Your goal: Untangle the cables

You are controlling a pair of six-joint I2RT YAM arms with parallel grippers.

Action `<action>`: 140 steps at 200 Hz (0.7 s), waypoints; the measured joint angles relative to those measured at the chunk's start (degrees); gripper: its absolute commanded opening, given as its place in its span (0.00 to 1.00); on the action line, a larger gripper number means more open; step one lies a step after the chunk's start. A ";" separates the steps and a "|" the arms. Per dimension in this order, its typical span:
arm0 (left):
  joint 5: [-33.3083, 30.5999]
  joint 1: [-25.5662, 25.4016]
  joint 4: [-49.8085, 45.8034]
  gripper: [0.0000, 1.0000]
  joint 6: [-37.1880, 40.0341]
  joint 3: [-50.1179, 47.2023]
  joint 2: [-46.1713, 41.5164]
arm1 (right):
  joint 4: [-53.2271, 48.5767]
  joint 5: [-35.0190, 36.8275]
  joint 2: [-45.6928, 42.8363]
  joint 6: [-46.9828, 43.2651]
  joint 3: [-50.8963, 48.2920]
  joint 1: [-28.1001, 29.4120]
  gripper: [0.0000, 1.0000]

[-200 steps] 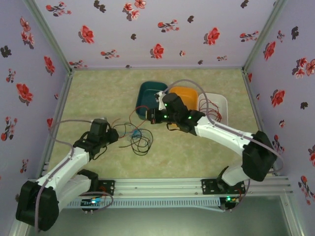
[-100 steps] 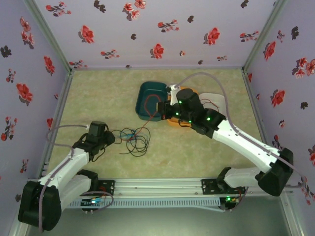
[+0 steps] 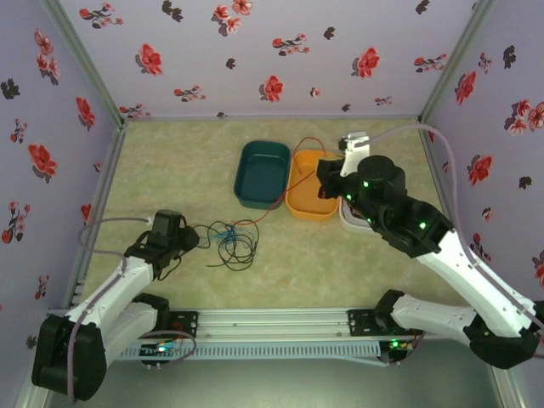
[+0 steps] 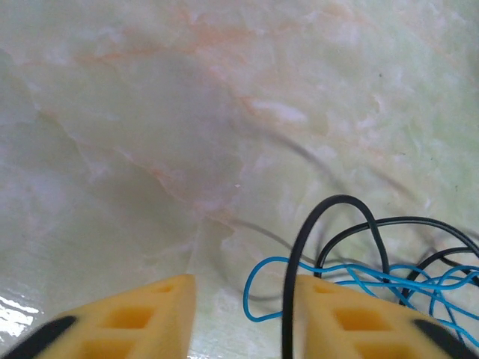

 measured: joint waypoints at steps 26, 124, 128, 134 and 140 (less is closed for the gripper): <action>0.00 0.11 -0.61 0.62 0.13 0.48 -0.42 | -2.36 9.97 -1.05 -0.70 0.57 -0.26 0.00; 0.07 0.11 -3.23 0.90 1.84 4.85 -1.18 | -12.96 28.61 3.63 -1.33 4.37 -15.87 0.00; 0.07 0.11 -3.37 0.92 1.90 4.96 -1.18 | -13.09 28.70 3.63 -1.33 4.37 -16.59 0.00; 0.07 0.11 -3.43 0.96 2.16 5.03 -1.20 | -13.27 28.81 3.63 -1.33 4.37 -17.44 0.00; 0.07 0.11 -3.45 0.98 2.34 5.11 -1.20 | -13.31 28.83 3.63 -1.33 4.33 -18.32 0.00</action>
